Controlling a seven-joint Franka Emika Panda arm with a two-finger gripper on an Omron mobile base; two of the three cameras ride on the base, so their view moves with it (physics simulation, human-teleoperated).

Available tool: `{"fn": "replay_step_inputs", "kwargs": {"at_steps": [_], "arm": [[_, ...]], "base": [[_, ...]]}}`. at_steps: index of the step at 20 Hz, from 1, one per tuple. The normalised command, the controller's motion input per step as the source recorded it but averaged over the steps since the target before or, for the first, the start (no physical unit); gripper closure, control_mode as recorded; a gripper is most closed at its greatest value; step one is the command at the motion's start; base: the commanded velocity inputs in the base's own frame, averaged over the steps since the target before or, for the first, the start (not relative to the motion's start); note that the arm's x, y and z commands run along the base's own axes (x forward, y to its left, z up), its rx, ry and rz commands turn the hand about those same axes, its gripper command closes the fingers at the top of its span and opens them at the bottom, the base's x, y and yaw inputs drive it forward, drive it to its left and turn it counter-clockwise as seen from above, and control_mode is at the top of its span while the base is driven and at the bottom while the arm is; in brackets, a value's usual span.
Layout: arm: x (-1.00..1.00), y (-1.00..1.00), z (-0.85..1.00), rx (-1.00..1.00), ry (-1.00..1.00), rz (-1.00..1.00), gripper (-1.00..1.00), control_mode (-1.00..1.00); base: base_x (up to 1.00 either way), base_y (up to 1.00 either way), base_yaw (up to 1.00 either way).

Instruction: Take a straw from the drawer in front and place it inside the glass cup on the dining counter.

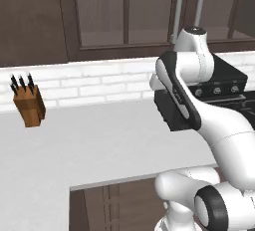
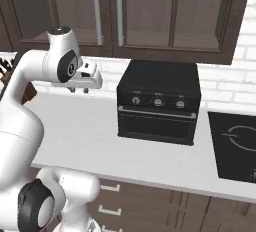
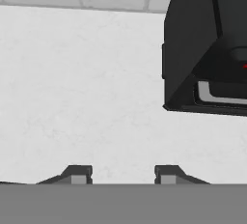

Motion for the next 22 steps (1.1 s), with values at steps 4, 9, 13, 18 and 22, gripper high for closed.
{"fn": "replay_step_inputs", "kwargs": {"at_steps": [4, 9, 13, 18, 22], "arm": [[0.0, 0.0, 0.0, 0.0, 0.0, 0.0, -1.0, 1.0], [0.0, 0.0, 0.0, 0.0, 0.0, 0.0, -1.0, 1.0], [0.0, 0.0, 0.0, 0.0, 0.0, 0.0, -1.0, 1.0], [0.0, 0.0, 0.0, 0.0, 0.0, 0.0, -1.0, 1.0], [0.0, 0.0, 0.0, 0.0, 0.0, 0.0, -1.0, 1.0]], "base": [[-0.05, 0.0, 0.01], [-0.32, -0.3, 0.21], [-0.56, -0.8, 0.44], [-0.74, -0.61, 0.35], [-0.63, -0.29, 0.42]]}}
